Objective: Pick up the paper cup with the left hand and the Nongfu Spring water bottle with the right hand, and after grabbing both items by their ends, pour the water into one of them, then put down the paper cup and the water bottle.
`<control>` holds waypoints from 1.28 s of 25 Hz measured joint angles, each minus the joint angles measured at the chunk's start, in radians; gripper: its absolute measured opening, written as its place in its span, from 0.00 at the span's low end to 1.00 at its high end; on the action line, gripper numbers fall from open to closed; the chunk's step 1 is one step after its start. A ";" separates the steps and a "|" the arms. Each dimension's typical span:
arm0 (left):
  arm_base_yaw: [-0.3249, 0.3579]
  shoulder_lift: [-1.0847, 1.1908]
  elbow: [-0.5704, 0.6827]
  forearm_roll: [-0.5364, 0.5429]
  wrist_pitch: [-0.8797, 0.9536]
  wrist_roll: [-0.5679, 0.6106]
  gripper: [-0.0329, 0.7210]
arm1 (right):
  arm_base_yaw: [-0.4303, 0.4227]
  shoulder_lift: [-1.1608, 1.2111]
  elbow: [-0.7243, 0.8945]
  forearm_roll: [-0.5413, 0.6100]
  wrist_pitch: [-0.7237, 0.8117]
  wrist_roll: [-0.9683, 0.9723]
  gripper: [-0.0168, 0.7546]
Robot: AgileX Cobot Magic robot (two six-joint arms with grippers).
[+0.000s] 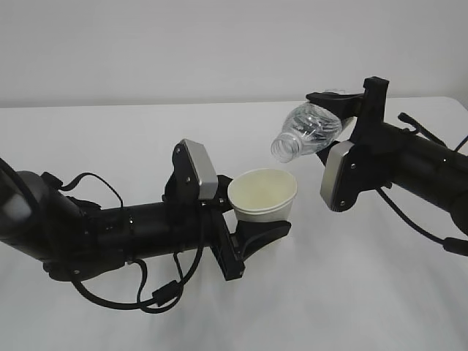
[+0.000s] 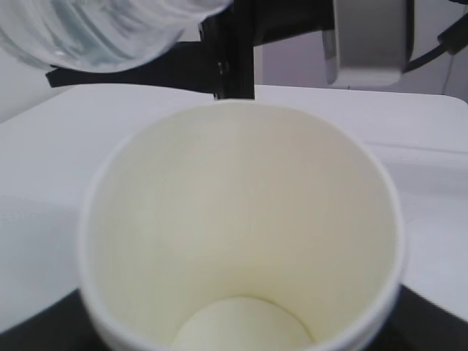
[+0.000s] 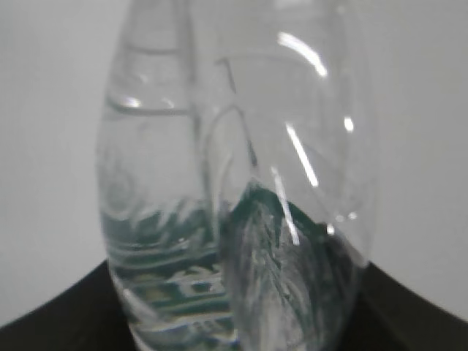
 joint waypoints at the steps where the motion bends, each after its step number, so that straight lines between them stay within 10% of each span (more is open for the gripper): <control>1: 0.000 0.000 0.000 0.000 0.000 0.000 0.66 | 0.000 0.000 0.000 0.000 0.000 -0.007 0.63; 32: 0.000 0.000 0.000 0.002 0.000 0.000 0.66 | 0.000 0.000 0.000 0.011 -0.001 -0.073 0.62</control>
